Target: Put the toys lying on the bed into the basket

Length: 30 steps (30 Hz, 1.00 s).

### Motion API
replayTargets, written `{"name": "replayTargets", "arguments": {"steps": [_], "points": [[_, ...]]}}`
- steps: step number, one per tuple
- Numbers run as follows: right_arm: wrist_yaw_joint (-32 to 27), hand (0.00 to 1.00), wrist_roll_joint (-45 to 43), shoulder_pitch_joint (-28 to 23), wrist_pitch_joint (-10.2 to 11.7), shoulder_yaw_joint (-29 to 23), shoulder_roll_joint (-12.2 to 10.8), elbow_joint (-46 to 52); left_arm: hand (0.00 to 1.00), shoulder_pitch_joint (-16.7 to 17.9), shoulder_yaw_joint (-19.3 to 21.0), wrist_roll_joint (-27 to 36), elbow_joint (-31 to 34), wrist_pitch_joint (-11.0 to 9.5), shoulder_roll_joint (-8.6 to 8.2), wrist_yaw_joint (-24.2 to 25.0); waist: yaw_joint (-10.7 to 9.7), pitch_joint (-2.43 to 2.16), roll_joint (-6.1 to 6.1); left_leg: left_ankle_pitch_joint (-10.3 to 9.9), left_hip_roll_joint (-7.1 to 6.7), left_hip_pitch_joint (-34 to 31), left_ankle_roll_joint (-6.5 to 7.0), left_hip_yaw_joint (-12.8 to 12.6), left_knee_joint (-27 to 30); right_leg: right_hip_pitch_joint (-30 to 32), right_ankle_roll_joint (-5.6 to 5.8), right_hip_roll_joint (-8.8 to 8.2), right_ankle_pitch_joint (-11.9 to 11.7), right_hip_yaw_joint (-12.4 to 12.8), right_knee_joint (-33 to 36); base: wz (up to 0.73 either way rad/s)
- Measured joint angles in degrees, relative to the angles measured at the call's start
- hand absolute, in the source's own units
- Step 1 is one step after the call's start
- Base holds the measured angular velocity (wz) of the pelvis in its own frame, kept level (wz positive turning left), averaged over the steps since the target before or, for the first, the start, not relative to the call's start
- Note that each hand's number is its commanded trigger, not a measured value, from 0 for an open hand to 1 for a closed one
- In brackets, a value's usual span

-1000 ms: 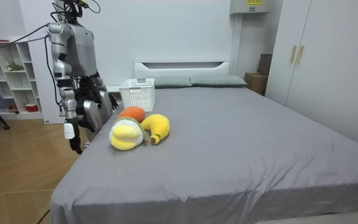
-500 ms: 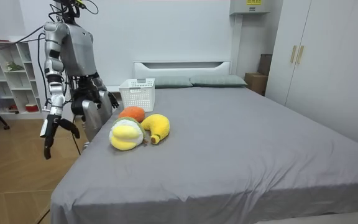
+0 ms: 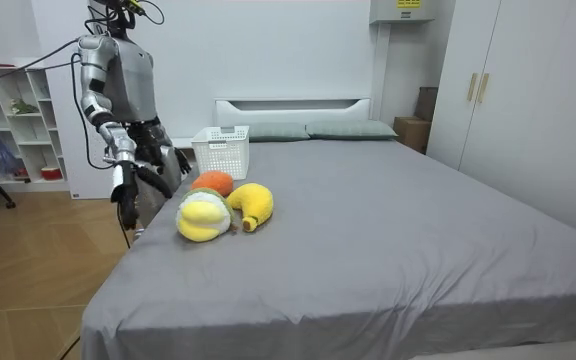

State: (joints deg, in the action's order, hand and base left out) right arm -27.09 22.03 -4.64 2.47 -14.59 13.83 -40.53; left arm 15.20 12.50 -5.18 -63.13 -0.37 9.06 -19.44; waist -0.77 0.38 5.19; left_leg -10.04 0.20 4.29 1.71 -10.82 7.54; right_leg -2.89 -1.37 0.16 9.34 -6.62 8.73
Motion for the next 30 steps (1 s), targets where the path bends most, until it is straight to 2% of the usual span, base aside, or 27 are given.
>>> {"name": "replayTargets", "arguments": {"steps": [5, 8, 11, 14, 23, 28, 30], "points": [[0.8, 0.0, -4.5, 0.5, 0.0, 4.0, 0.0, 8.3, 0.0, 0.1, -2.2, -0.1, 0.6, 0.6, 0.09, -0.1, 0.2, 0.05, -0.31, 0.0, 0.02, -0.3, 0.01, 0.2, 0.0, 0.1, 0.0, -0.06, 0.0, -0.4, -0.1, 0.03], [1.7, 0.0, -5.6, 0.8, -0.1, 5.0, 0.0, 10.9, 0.0, 0.8, -3.1, -0.7, 3.5, 2.0, 0.12, 0.0, 0.6, -0.26, -0.11, 0.0, 0.01, -1.1, 0.01, 0.6, 0.2, 0.5, 0.02, -0.15, 0.0, -0.9, 0.0, 0.07], [2.4, 0.0, -6.1, 0.9, -0.8, 6.8, 0.1, 12.1, 0.0, 0.8, -3.9, -0.7, 3.8, 2.8, 0.37, 0.3, 1.1, -0.59, -0.15, 0.0, 0.04, -1.2, -0.02, 0.6, 0.2, 0.4, 0.01, -0.18, 0.0, -1.2, 0.0, 0.02], [2.8, 0.0, -6.5, 1.4, -1.6, 8.4, 0.1, 12.2, 0.0, 0.9, -3.9, -1.3, 3.9, 3.0, 0.47, 0.6, 1.3, -0.61, 0.02, 0.0, 0.04, -1.0, -0.03, 0.7, 0.2, -0.1, 0.01, -0.22, 0.0, -1.4, 0.0, 0.03], [2.9, 0.0, -9.5, 2.1, -2.1, 8.8, 0.2, 12.5, 0.0, 1.3, -4.1, -4.8, 3.9, 5.3, 0.8, 2.8, 1.7, -0.35, 0.55, 0.0, 0.01, -1.0, -0.02, 0.9, 0.3, -0.2, 0.02, -0.26, 0.0, -1.4, 0.0, 0.0], [3.1, 0.0, -9.5, 2.1, -2.1, 8.8, 0.2, 12.4, 0.0, 1.3, -4.0, -5.8, 3.9, 5.4, 0.8, 3.8, 2.0, -0.2, 0.33, 0.0, 0.02, -1.2, -0.02, 1.1, 0.2, -0.2, 0.02, -0.28, 0.0, -1.8, 0.0, 0.02], [3.7, 0.0, -10.4, 2.1, -2.4, 8.8, 0.2, 11.8, 0.0, 1.4, -4.0, -5.8, 4.6, 6.2, 0.8, 4.2, 1.6, -0.09, 0.12, 0.0, -0.01, -1.8, -0.02, 1.7, 0.5, -0.1, 0.03, -0.35, 0.0, -2.4, 0.0, 0.12]]}}
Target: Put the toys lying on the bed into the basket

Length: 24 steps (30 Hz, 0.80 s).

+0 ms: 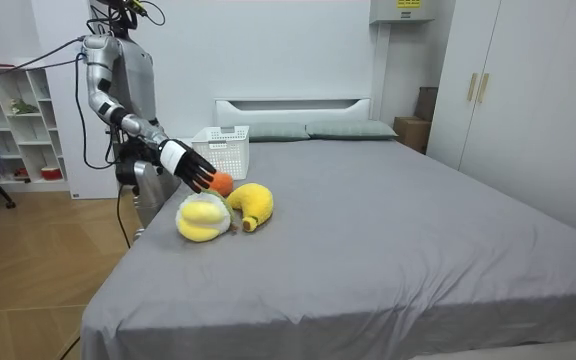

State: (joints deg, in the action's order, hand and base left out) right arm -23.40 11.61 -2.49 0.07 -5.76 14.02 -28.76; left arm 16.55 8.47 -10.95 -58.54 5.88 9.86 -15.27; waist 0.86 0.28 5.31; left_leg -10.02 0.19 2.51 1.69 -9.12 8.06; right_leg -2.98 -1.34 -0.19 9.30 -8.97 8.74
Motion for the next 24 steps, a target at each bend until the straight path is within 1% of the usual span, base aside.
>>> {"name": "replayTargets", "arguments": {"steps": [2, 4, 6, 9, 11, 13, 15, 19, 24], "points": [[0.6, 0.0, -1.3, 0.6, -0.3, 0.0, 0.1, -1.7, 0.0, 0.0, 0.0, 0.0, 0.6, 0.4, 0.0, 0.5, -0.1, 0.0, 0.0, 0.0, -0.03, -0.3, 0.0, 0.4, 0.3, 0.0, 0.02, -0.09, 0.0, -0.5, 0.0, 0.12], [1.3, 0.0, -1.3, 2.0, -0.7, 0.0, 0.7, -5.2, 0.0, 0.0, 0.1, -0.1, 1.0, 0.5, -0.02, 0.9, -0.2, 0.02, -0.15, 0.0, -0.05, -0.5, 0.0, 0.5, 0.6, 0.0, 0.02, -0.15, 0.0, -0.7, -0.1, 0.08], [1.7, 0.0, -2.2, 2.4, -1.4, 0.0, 2.0, -7.4, 0.0, 0.0, 0.5, -0.1, 1.3, 0.4, 0.02, 1.2, 0.0, -0.02, -0.4, 0.0, -0.08, -0.8, 0.0, 0.5, 0.6, 0.1, 0.03, -0.17, 0.0, -0.9, -0.1, 0.02], [2.5, 0.0, -3.5, 2.5, -1.3, 0.0, 3.5, -9.3, 0.0, -0.1, 0.7, -0.1, 1.3, 0.3, 0.02, 1.6, 0.1, -0.14, -0.45, 0.0, -0.08, -0.8, 0.0, 0.5, 0.7, 0.1, 0.05, -0.17, 0.0, -1.1, -0.1, 0.0], [3.1, 0.0, -4.4, 2.5, -1.3, 0.0, 4.0, -11.1, 0.0, -0.1, 0.7, -0.1, 1.3, 0.1, 0.02, 2.1, 0.7, -0.18, -0.34, 0.0, -0.09, -0.8, 0.0, 0.5, 0.7, 0.1, 0.05, -0.17, 0.0, -1.1, -0.1, 0.0], [3.7, 0.0, -5.6, 2.4, -1.4, 0.0, 4.2, -12.3, 0.0, 0.0, 0.6, -0.1, 1.3, 0.0, 0.02, 2.1, 0.7, -0.22, -0.22, 0.0, -0.08, -0.8, 0.0, 0.5, 0.8, 0.1, 0.05, -0.18, 0.0, -1.1, -0.1, 0.0], [4.5, 0.0, -7.1, 2.4, -1.4, 0.0, 4.2, -13.7, 0.0, 0.0, 0.7, -1.1, 1.3, 0.0, 0.05, 2.2, 0.9, -0.38, -0.05, 0.0, -0.07, -0.7, 0.0, 0.5, 0.9, 0.1, 0.05, -0.18, 0.0, -1.1, -0.1, 0.0], [6.0, 0.0, -9.4, 2.4, -1.3, 0.0, 4.3, -14.8, 0.0, 0.0, 0.7, -2.3, 1.2, 0.0, 0.05, 2.2, 1.0, -0.39, 0.32, 0.0, -0.08, -0.8, 0.0, 0.5, 1.0, -0.1, 0.04, -0.2, 0.0, -1.2, -0.1, 0.0], [7.2, 0.0, -10.1, 2.4, -1.3, 0.2, 4.3, -19.3, 0.0, 0.1, 0.6, -2.2, 0.8, 0.0, 0.05, 2.2, 1.3, -0.34, 0.71, 0.0, -0.07, -0.9, 0.01, 0.5, 1.2, -0.2, 0.04, -0.23, 0.0, -1.2, -0.1, 0.0]]}}
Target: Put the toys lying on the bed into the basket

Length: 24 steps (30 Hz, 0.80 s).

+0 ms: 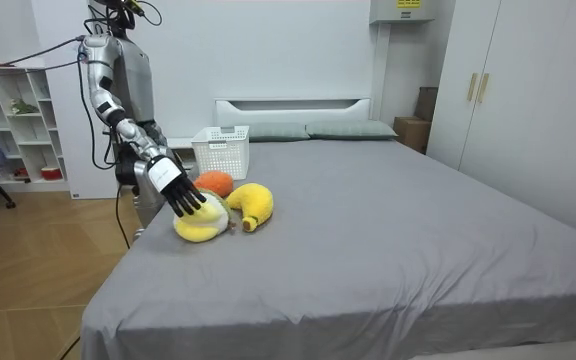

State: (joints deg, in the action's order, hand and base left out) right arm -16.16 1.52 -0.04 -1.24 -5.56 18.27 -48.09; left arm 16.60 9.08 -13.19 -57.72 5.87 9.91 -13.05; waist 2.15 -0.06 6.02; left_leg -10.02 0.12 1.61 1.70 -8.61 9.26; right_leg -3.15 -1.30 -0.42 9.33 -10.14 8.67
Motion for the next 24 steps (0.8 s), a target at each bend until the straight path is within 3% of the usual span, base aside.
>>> {"name": "replayTargets", "arguments": {"steps": [6, 19, 20, 21, 24], "points": [[2.3, 0.0, -0.2, 0.1, -0.1, 0.8, 0.0, -5.9, 0.0, -0.2, 0.0, 0.0, -1.5, 0.0, 0.07, 0.0, -0.1, 0.06, 0.05, 0.0, -0.03, -0.5, 0.0, 0.8, 0.2, 0.2, 0.0, -0.04, 0.0, -0.5, 0.0, 0.04], [5.2, 0.0, -2.2, 1.6, 0.0, 2.2, 0.0, -8.3, 0.0, -2.1, -0.3, 0.0, -2.0, -0.4, 0.15, 0.1, 1.4, 0.26, -0.23, 0.0, -0.07, -1.9, 0.0, 1.3, 0.6, 1.2, -0.02, -0.08, 0.0, -1.0, -0.1, 0.02], [5.1, 0.11, -2.3, 1.9, 0.0, 2.6, 0.0, -8.3, 0.0, -2.5, -0.9, 0.2, -2.0, -0.5, 0.18, 0.0, 1.4, 0.35, -0.37, 0.0, -0.1, -2.2, 0.0, 1.5, 0.8, 1.3, -0.02, -0.11, 0.0, -1.1, -0.1, 0.05], [5.0, 1.0, -2.3, 2.2, 0.1, 3.0, 0.0, -8.5, 0.0, -3.0, -1.5, 0.2, -2.2, -0.6, 0.18, 0.0, 1.3, 0.33, -0.56, 0.0, -0.12, -2.4, 0.0, 1.6, 0.9, 1.5, -0.02, -0.11, 0.0, -1.0, -0.1, 0.05], [4.1, 1.0, -2.2, 3.9, 1.3, 4.2, 0.0, -10.6, 0.0, -4.6, -3.5, 0.2, -3.0, -1.7, 0.17, -0.2, 1.5, 0.51, -1.21, 0.0, -0.04, -3.1, 0.0, 1.6, 1.2, 2.3, -0.13, -0.06, -0.1, -1.1, 0.0, 0.0]]}}
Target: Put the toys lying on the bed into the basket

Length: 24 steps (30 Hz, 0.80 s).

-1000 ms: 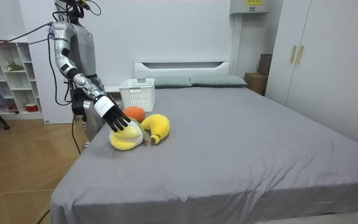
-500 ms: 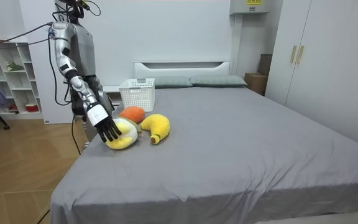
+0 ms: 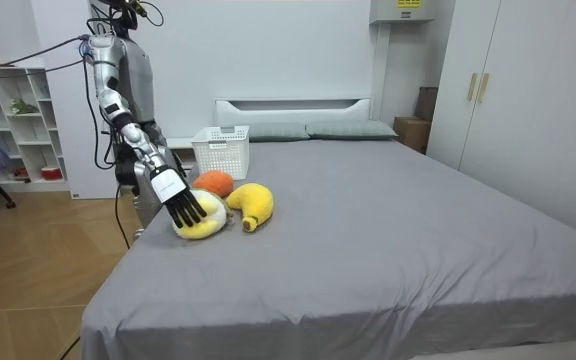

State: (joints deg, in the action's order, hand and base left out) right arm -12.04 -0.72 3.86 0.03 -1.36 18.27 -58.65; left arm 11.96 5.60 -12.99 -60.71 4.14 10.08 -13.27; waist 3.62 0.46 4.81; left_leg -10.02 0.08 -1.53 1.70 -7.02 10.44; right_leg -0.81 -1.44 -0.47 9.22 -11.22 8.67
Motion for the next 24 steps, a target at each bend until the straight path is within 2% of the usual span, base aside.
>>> {"name": "replayTargets", "arguments": {"steps": [1, 3, 7, 8, 9, 12, 18, 24], "points": [[-0.3, 1.0, 0.0, 0.4, 0.4, 0.2, 0.0, -0.5, 0.0, -0.4, -0.3, 0.0, -0.3, -0.3, -0.02, 0.0, 0.0, 0.07, -0.15, 0.0, 0.01, -0.1, 0.0, 0.0, 0.0, 0.1, -0.02, 0.02, 0.0, -0.1, 0.0, 0.0], [-1.7, 1.0, 0.0, 1.5, 1.3, 0.1, 0.0, -1.9, 0.0, -1.7, -0.8, 0.0, -1.2, -1.0, -0.06, 0.0, 0.0, -0.19, -0.64, 0.0, 0.03, -0.9, 0.0, 0.0, 0.0, 0.7, -0.05, 0.07, 0.0, -0.1, 0.0, 0.0], [-4.9, 1.0, 0.0, 2.0, 1.6, 0.1, 0.0, -1.9, 0.0, -2.0, -1.3, 0.0, -1.3, -1.3, -0.09, 0.0, 0.1, -0.25, -1.16, 0.0, 0.06, -1.3, -0.01, 0.0, -0.1, 1.4, -0.06, 0.11, -0.1, 0.0, 0.0, 0.0], [-5.7, 1.0, 0.0, 2.5, 1.7, 0.2, 0.1, -1.9, 0.0, -2.3, -1.4, 0.1, -1.3, -1.7, -0.09, -0.1, 0.1, -0.43, -1.04, 0.0, 0.09, -1.9, -0.01, 0.0, -0.1, 1.9, -0.12, 0.13, -0.1, 0.0, 0.0, 0.0], [-6.4, 1.0, 0.5, 3.1, 1.7, 0.6, 0.2, -2.0, 0.0, -2.5, -2.1, 0.7, -1.3, -1.7, -0.07, -0.1, 0.1, -0.22, -1.36, 0.0, 0.1, -2.0, -0.02, 0.1, 0.0, 2.1, -0.15, 0.16, -0.3, -0.1, 0.0, 0.0], [-7.9, 1.0, 0.7, 4.5, 1.6, 2.7, 0.6, -3.4, 0.0, -3.0, -3.6, 2.4, -1.4, -1.7, 0.09, -0.1, 0.1, -0.19, -1.78, 0.0, 0.09, -2.1, -0.06, 0.3, -0.1, 2.1, -0.14, 0.17, -0.3, -0.2, 0.0, 0.01], [-8.1, 1.0, 0.6, 4.9, 1.8, 3.6, 0.6, -3.4, 0.0, -3.6, -3.7, 2.2, -2.5, -2.7, 0.08, -0.2, 1.3, -0.19, -1.78, 0.2, 0.08, -2.8, -0.25, 0.9, -0.2, 2.7, -0.16, 0.22, -0.3, -0.7, 0.1, 0.03], [-7.8, 1.0, 1.5, 5.3, 1.9, 3.9, 0.7, -2.4, 0.0, -3.7, -3.5, 2.2, -2.0, -3.2, 0.09, -0.4, 1.2, -0.19, -1.64, 0.4, 0.01, -2.8, -0.27, 0.9, -0.8, 2.9, -0.15, 0.17, -0.3, -0.7, 0.0, 0.0]]}}
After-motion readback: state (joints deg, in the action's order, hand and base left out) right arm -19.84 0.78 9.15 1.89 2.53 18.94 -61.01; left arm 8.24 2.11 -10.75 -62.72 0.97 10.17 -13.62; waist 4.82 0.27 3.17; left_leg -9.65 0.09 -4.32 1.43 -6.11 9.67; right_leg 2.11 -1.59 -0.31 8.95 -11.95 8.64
